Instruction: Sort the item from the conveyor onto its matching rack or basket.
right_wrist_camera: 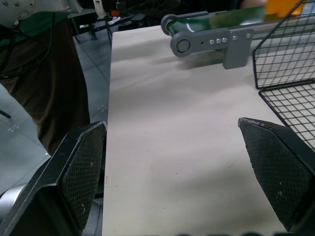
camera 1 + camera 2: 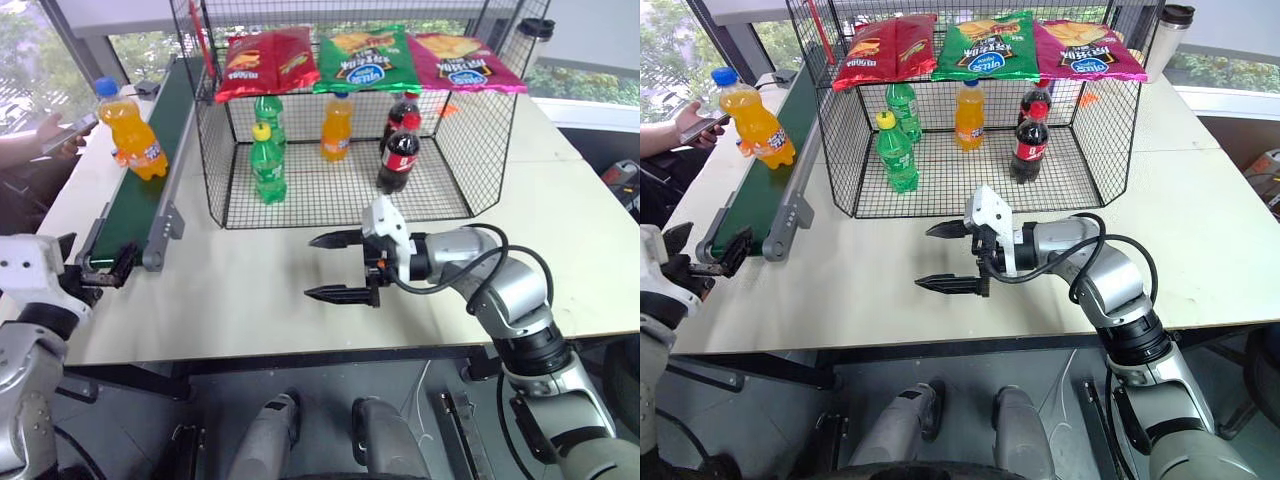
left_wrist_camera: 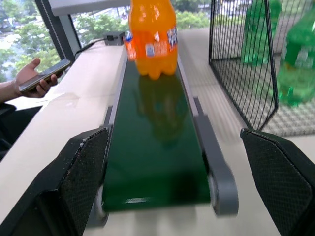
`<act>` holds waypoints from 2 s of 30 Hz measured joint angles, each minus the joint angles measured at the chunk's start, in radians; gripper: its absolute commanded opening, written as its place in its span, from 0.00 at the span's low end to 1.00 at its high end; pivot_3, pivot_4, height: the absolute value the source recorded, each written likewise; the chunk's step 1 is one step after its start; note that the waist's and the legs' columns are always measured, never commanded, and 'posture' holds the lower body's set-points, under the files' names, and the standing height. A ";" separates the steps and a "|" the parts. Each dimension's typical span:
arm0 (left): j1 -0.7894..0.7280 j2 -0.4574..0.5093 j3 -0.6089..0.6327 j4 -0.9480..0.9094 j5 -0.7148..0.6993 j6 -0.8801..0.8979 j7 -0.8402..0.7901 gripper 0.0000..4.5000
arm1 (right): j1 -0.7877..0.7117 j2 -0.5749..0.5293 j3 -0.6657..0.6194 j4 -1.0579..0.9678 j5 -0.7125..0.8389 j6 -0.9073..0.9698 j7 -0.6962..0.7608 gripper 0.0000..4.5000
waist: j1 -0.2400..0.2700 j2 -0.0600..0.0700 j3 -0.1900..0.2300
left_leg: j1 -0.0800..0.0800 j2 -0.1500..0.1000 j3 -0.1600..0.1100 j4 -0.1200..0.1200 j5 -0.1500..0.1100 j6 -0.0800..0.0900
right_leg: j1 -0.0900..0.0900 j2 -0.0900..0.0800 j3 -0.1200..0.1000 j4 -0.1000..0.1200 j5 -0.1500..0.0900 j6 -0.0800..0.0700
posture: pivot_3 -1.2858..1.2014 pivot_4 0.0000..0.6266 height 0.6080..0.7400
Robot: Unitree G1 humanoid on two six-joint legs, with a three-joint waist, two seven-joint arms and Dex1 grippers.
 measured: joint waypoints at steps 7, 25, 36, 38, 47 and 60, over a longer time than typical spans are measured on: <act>-0.058 0.000 -0.005 0.076 -0.037 0.026 0.035 1.00 | 0.003 -0.002 -0.001 -0.002 0.009 0.008 -0.022 0.99 | 0.000 0.000 0.000 | 0.000 0.000 0.000 0.000 0.000 0.000 | 0.000 0.000 0.000 0.000 0.001 -0.002 | 0.52 0.24 0.99; -0.100 0.010 -0.093 0.179 0.079 -0.091 0.072 1.00 | 0.023 -0.025 -0.002 -0.023 0.012 0.016 -0.052 0.99 | 0.001 0.000 0.000 | 0.000 0.000 0.000 0.000 0.000 0.000 | 0.000 0.000 0.000 0.000 0.002 -0.003 | 0.52 0.24 0.99; -0.099 0.008 -0.119 0.198 0.064 -0.111 0.031 0.63 | 0.023 -0.032 -0.002 -0.025 0.018 0.019 -0.061 1.00 | 0.003 0.000 0.000 | 0.000 0.000 0.000 0.000 0.000 0.000 | 0.000 0.000 0.000 0.000 0.001 -0.001 | 0.52 0.24 0.99; -0.101 0.008 -0.116 0.202 0.054 -0.111 0.031 0.63 | 0.023 -0.032 -0.002 -0.025 0.018 0.019 -0.062 1.00 | 0.003 0.000 0.000 | 0.000 0.000 0.000 0.000 0.000 0.000 | 0.000 0.000 0.000 0.000 0.001 -0.001 | 0.52 0.24 0.99; -0.176 0.039 -0.112 0.219 -0.008 -0.079 0.020 0.63 | 0.037 -0.035 -0.003 -0.025 0.019 0.015 -0.067 1.00 | 0.000 -0.001 0.000 | -0.001 0.000 0.000 0.000 0.000 0.000 | -0.001 0.000 0.000 0.000 0.001 -0.002 | 0.52 0.24 0.99; -0.361 0.123 -0.419 0.208 -0.099 -0.002 -0.222 0.63 | -0.021 -0.005 -0.050 -0.027 0.052 0.063 -0.147 1.00 | 0.001 -0.001 0.001 | -0.001 -0.001 0.001 0.000 0.000 0.000 | -0.001 0.000 -0.001 0.000 0.002 -0.003 | 0.52 0.24 0.99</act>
